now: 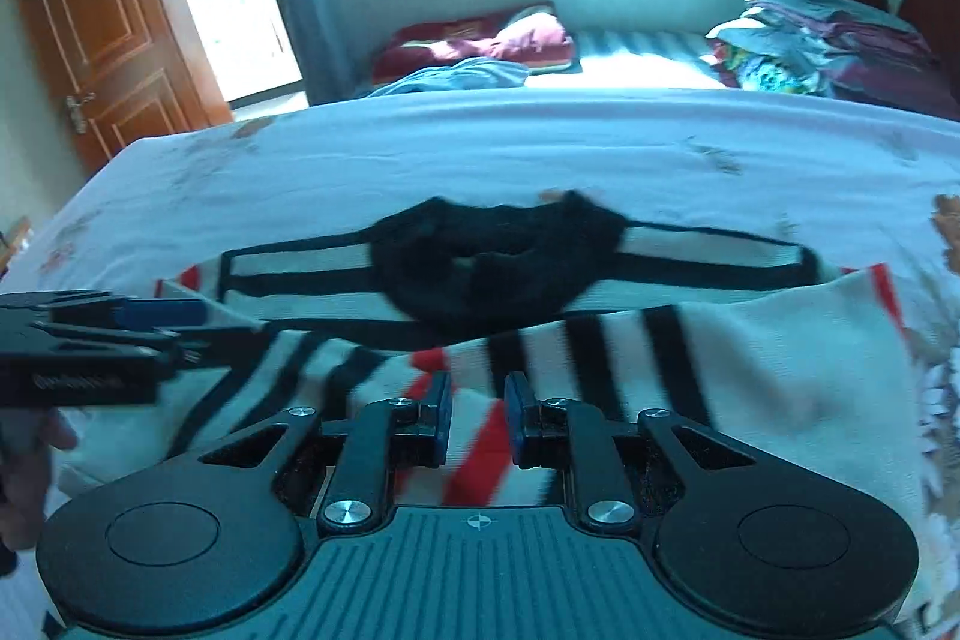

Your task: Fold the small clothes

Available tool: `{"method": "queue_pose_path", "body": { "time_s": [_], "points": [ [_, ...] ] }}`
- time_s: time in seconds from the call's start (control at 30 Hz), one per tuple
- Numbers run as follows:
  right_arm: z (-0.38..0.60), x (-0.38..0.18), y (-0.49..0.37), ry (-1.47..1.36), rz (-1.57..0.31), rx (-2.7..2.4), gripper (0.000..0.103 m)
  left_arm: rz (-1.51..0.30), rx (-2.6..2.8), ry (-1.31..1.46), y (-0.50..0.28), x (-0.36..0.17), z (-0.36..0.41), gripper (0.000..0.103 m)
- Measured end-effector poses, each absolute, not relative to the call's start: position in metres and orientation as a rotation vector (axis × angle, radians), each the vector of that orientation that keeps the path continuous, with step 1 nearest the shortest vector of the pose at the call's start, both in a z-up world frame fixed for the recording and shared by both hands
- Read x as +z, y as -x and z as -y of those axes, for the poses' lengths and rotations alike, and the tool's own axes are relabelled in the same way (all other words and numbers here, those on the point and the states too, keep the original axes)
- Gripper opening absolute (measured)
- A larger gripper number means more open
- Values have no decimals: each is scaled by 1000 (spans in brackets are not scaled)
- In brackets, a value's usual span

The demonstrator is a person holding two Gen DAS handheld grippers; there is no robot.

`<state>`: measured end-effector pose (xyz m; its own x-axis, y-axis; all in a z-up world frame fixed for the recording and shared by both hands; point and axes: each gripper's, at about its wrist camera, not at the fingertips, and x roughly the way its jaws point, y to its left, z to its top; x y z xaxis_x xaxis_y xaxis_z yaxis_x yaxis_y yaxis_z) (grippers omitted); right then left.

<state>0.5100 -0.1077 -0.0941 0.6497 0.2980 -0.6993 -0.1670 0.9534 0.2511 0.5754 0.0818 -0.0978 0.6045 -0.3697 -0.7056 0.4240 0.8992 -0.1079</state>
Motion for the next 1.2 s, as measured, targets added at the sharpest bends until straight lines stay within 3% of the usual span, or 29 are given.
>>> {"method": "queue_pose_path", "body": {
  "time_s": [0.1, 0.17, 0.37, 0.6, 0.73, 0.87, 1.03, 1.2],
  "points": [
    [79, -108, -515, -129, -877, 313, 18, -843, -411, -167, -576, -117, -60, 59],
    [72, -119, -515, -43, -881, 292, 18, -833, -402, -198, -575, -128, -63, 66],
    [129, -123, -499, 60, -894, 70, 18, -819, -290, -206, -566, -126, -127, 71],
    [127, -102, -490, -9, -814, 114, 19, -779, -294, -150, -561, -113, -129, 66],
    [121, -116, -486, 32, -892, 127, 18, -799, -263, -169, -543, -124, -131, 67],
    [127, -106, -477, 13, -847, 104, 19, -745, -249, -158, -517, -108, -128, 58],
    [105, -90, -458, -46, -804, 291, 19, -727, -276, -168, -484, -102, -108, 60],
    [107, -117, -450, 65, -854, 212, 19, -763, -224, -199, -470, -123, -122, 60]
  ]
}}
